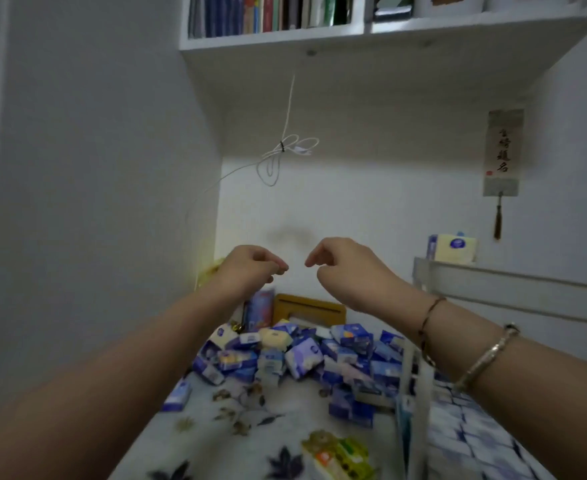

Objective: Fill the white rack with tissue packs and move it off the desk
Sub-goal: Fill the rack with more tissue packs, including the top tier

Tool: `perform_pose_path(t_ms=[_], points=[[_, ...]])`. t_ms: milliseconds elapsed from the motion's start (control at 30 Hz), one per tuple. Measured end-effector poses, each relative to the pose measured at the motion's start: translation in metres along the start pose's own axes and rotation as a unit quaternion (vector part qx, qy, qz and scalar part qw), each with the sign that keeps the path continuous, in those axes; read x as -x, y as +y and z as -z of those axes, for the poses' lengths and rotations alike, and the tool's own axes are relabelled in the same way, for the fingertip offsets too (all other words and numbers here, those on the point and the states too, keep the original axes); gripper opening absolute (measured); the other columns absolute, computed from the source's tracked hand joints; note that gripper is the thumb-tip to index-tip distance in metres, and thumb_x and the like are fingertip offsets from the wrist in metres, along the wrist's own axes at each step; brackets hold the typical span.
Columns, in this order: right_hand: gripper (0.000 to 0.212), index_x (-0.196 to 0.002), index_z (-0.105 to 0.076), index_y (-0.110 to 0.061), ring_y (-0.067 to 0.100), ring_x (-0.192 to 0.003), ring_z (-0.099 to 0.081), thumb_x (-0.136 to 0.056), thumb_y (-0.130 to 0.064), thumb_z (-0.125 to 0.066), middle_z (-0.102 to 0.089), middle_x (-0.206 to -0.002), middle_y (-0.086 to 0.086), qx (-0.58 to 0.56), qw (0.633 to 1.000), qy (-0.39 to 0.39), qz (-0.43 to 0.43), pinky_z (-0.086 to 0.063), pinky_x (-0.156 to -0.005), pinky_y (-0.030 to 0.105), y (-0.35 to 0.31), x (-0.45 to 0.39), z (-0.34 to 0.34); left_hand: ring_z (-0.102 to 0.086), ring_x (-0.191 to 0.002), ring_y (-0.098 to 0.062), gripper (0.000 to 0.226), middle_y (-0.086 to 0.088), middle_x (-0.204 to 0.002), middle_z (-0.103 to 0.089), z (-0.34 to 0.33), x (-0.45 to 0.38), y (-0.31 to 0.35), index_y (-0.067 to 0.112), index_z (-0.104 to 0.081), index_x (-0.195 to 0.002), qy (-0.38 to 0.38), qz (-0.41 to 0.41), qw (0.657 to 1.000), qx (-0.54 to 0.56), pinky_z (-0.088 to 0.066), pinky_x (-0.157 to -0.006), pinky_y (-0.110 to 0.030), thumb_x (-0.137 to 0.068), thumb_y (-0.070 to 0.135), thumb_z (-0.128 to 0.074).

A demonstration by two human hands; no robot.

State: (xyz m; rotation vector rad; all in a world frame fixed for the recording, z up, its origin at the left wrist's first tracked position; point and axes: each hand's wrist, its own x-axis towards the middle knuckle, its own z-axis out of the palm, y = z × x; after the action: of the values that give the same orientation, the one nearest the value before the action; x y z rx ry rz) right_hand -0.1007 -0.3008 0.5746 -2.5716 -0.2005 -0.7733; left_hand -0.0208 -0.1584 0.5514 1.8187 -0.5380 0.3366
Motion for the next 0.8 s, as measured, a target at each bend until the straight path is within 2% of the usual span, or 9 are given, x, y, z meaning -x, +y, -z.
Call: perform_pose_path(t_ms=[67, 100, 167, 267, 433, 533, 633, 700, 800], points=[[0.028, -0.111, -0.059, -0.011, 0.019, -0.096, -0.053, -0.088, -0.005, -0.045, -0.057, -0.119, 0.008, -0.003, 0.999, -0.039, -0.033, -0.044, -0.074, 0.028, 0.006, 0.002, -0.039, -0.061, -0.087, -0.02, 0.023, -0.004, -0.088, -0.069, 0.009, 0.007, -0.034, 0.014, -0.069, -0.075, 0.02, 0.027, 0.999, -0.007, -0.052, -0.074, -0.028, -0.089, 0.002, -0.055], [0.026, -0.111, -0.058, -0.007, 0.022, -0.095, -0.054, -0.088, -0.005, -0.045, -0.057, -0.118, 0.011, -0.002, 0.997, -0.057, -0.053, -0.046, -0.076, 0.032, 0.011, 0.003, -0.058, -0.06, -0.085, -0.02, 0.02, -0.004, -0.084, -0.068, 0.012, 0.012, -0.051, 0.013, -0.069, -0.075, 0.025, 0.045, 0.998, -0.021, -0.05, -0.075, -0.032, -0.089, 0.004, -0.057], [0.027, -0.112, -0.057, -0.001, 0.027, -0.093, -0.055, -0.089, -0.003, -0.045, -0.056, -0.119, 0.018, -0.003, 0.992, -0.091, -0.089, -0.047, -0.074, 0.035, 0.024, 0.002, -0.094, -0.059, -0.081, -0.017, 0.013, -0.004, -0.085, -0.067, 0.013, 0.021, -0.083, 0.013, -0.07, -0.081, 0.017, 0.068, 0.996, -0.052, -0.046, -0.069, -0.028, -0.089, 0.01, -0.06], [0.029, -0.118, -0.056, 0.004, 0.024, -0.079, -0.048, -0.091, -0.004, -0.045, -0.056, -0.12, 0.025, 0.005, 0.984, -0.131, -0.121, -0.037, -0.064, 0.028, 0.047, -0.001, -0.134, -0.058, -0.082, -0.011, 0.015, 0.0, -0.088, -0.067, 0.007, 0.029, -0.125, 0.017, -0.068, -0.081, 0.004, 0.068, 0.992, -0.106, -0.041, -0.068, -0.024, -0.092, 0.014, -0.058], [0.027, -0.119, -0.05, -0.002, 0.027, -0.083, -0.047, -0.093, -0.006, -0.044, -0.055, -0.112, 0.022, 0.024, 0.978, -0.146, -0.15, -0.036, -0.068, 0.033, 0.089, -0.007, -0.189, -0.052, -0.1, -0.014, 0.019, 0.004, -0.111, -0.055, -0.013, 0.031, -0.184, 0.021, -0.062, -0.105, -0.022, 0.074, 0.975, -0.207, -0.041, -0.082, -0.027, -0.091, 0.011, -0.053], [0.029, -0.12, -0.048, -0.009, 0.035, -0.106, -0.049, -0.092, -0.014, -0.046, -0.05, -0.119, 0.018, 0.059, 0.978, -0.131, -0.149, -0.041, -0.083, 0.037, 0.109, -0.012, -0.215, -0.039, -0.12, -0.024, 0.037, -0.001, -0.131, -0.047, -0.019, 0.029, -0.204, 0.022, -0.052, -0.124, 0.004, 0.04, 0.947, -0.318, -0.036, -0.1, -0.033, -0.088, 0.012, -0.054], [0.04, -0.133, -0.04, -0.018, 0.038, -0.129, -0.031, -0.093, -0.022, -0.046, -0.034, -0.14, 0.017, 0.1, 0.978, -0.103, -0.154, -0.033, -0.105, 0.045, 0.123, -0.019, -0.231, -0.027, -0.124, -0.027, 0.047, 0.0, -0.142, -0.036, -0.023, 0.024, -0.216, 0.022, -0.041, -0.135, 0.029, 0.009, 0.917, -0.399, -0.029, -0.103, -0.032, -0.089, 0.015, -0.051], [0.054, -0.143, -0.029, -0.022, 0.041, -0.139, -0.017, -0.094, -0.028, -0.05, -0.018, -0.152, 0.017, 0.102, 0.975, -0.093, -0.175, -0.027, -0.111, 0.05, 0.129, -0.025, -0.235, -0.024, -0.129, -0.03, 0.052, -0.002, -0.147, -0.031, -0.023, 0.016, -0.225, 0.022, -0.035, -0.139, 0.036, 0.024, 0.908, -0.416, -0.025, -0.108, -0.035, -0.089, 0.017, -0.05], [0.069, -0.148, -0.02, -0.023, 0.041, -0.142, -0.011, -0.091, -0.034, -0.057, -0.01, -0.156, 0.016, 0.081, 0.973, -0.082, -0.198, -0.023, -0.113, 0.052, 0.137, -0.034, -0.238, -0.019, -0.14, -0.035, 0.055, -0.013, -0.153, -0.022, -0.023, 0.004, -0.237, 0.019, -0.031, -0.14, 0.016, 0.081, 0.907, -0.413, -0.017, -0.116, -0.043, -0.089, 0.02, -0.052]])
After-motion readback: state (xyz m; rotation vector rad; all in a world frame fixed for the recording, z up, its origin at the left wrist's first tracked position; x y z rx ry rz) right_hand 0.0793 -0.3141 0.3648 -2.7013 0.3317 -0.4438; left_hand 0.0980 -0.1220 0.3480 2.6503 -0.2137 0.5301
